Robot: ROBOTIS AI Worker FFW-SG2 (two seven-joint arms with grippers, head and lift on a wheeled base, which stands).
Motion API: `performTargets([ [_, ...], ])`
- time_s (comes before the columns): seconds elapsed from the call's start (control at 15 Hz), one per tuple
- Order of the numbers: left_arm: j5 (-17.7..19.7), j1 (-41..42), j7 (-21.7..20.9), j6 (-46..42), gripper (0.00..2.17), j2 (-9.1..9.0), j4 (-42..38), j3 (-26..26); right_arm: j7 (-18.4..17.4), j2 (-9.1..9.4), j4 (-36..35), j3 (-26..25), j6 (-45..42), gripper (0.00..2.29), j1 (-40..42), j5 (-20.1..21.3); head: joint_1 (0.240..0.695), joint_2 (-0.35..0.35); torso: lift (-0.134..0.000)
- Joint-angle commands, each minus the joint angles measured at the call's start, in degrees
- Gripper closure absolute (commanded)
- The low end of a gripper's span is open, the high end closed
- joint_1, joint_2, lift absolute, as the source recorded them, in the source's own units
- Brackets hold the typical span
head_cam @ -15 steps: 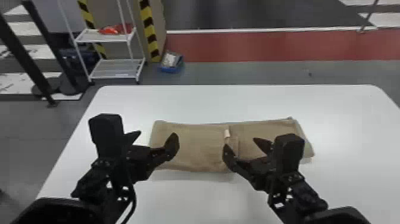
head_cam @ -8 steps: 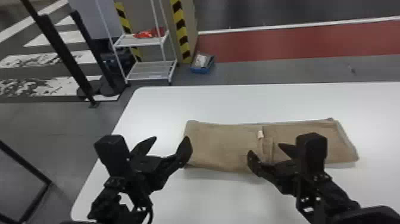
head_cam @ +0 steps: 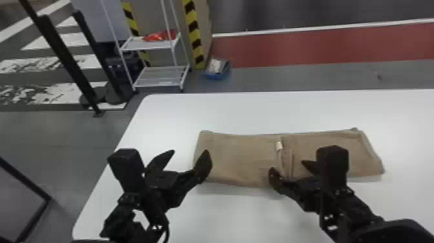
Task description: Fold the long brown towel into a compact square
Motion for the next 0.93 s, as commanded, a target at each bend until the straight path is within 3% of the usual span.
performTargets([
  [0.0, 0.00, -0.42, -0.09, 0.00, 0.04, -0.15, 0.91, -0.18, -0.04, 0.05, 0.86, 0.04, -0.01, 0.15, -0.70, -0.05, 0.695, 0.202, -0.123],
  [0.87, 1.49, -2.62, -0.35, 0.00, 0.07, 0.53, 4.16, -1.14, 0.14, 0.05, 3.50, 0.04, -1.42, 0.47, -3.07, 0.39, 0.695, 0.178, -0.123],
])
